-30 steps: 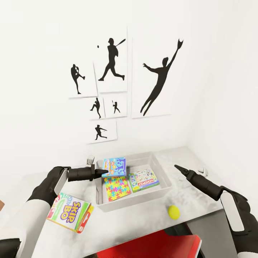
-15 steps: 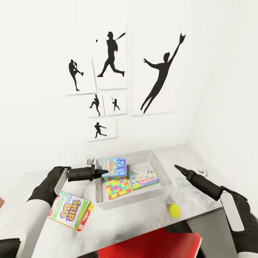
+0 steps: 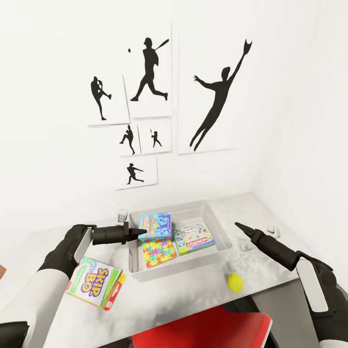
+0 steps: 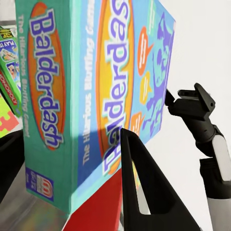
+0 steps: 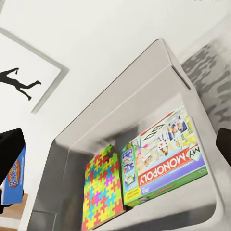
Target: Put all the toys in the child's room - the three board games (two on the bed and one on the table), the two jigsaw puzzles on the table, and the tennis ball on the table - inside the toy box on the table in the child's room.
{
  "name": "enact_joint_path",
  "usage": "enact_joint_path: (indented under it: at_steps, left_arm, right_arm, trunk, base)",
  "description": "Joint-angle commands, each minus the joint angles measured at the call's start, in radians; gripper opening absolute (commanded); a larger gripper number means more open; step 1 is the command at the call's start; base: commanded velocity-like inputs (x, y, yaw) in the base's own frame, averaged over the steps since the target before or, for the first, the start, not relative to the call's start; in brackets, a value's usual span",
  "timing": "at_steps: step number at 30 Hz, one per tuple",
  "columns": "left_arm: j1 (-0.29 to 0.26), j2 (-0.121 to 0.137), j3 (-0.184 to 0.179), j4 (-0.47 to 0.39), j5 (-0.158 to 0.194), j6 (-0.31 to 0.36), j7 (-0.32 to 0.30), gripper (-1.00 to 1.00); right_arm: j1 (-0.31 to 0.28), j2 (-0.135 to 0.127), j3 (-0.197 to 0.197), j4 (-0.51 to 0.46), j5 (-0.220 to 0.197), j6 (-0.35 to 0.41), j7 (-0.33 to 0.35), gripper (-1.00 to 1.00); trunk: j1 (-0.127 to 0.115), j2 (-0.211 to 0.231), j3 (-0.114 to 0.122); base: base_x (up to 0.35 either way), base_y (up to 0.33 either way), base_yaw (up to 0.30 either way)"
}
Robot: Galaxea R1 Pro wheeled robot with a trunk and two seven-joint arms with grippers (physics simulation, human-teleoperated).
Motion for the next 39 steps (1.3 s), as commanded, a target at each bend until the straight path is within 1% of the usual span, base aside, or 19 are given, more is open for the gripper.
enact_joint_path:
  at_steps: [1, 3, 7, 11, 26, 39]
  left_arm:
    - [-0.001, -0.003, 0.001, 0.0, -0.002, 0.004, -0.004, -1.0]
    - [-0.001, -0.003, 0.001, 0.0, -0.001, 0.004, -0.004, -1.0]
    - [-0.001, -0.001, 0.0, 0.0, -0.002, 0.004, -0.004, -1.0]
    - [-0.001, 0.005, -0.002, 0.0, -0.001, 0.004, -0.004, -1.0]
    - [-0.001, 0.007, -0.004, 0.0, -0.001, 0.004, -0.004, -1.0]
    - [-0.001, 0.007, -0.005, 0.0, -0.001, 0.004, -0.004, -1.0]
  right_arm:
    - [-0.001, 0.006, -0.002, 0.0, -0.002, 0.006, 0.002, 1.0]
    - [-0.001, 0.014, -0.002, 0.0, -0.002, 0.006, 0.002, 1.0]
    - [-0.001, 0.015, -0.002, 0.0, -0.002, 0.009, 0.002, 1.0]
    - [-0.001, 0.006, -0.001, 0.0, -0.003, 0.012, 0.0, 1.0]
    - [-0.001, 0.003, 0.0, 0.0, -0.004, 0.018, 0.0, 1.0]
    - [-0.001, 0.003, 0.0, 0.0, -0.003, 0.019, 0.0, 1.0]
  trunk:
    - [0.001, -0.002, -0.002]
    - [0.001, -0.002, -0.002]
    - [0.001, -0.002, -0.002]
    - [0.001, -0.002, -0.002]
    - [0.001, -0.002, -0.003]
    - [0.001, -0.002, -0.019]
  base:
    - [0.0, 0.0, 0.0]
    - [0.0, 0.0, 0.0]
    - [0.0, 0.0, 0.0]
    - [0.0, 0.0, 0.0]
    - [0.0, 0.0, 0.0]
    - [0.0, 0.0, 0.0]
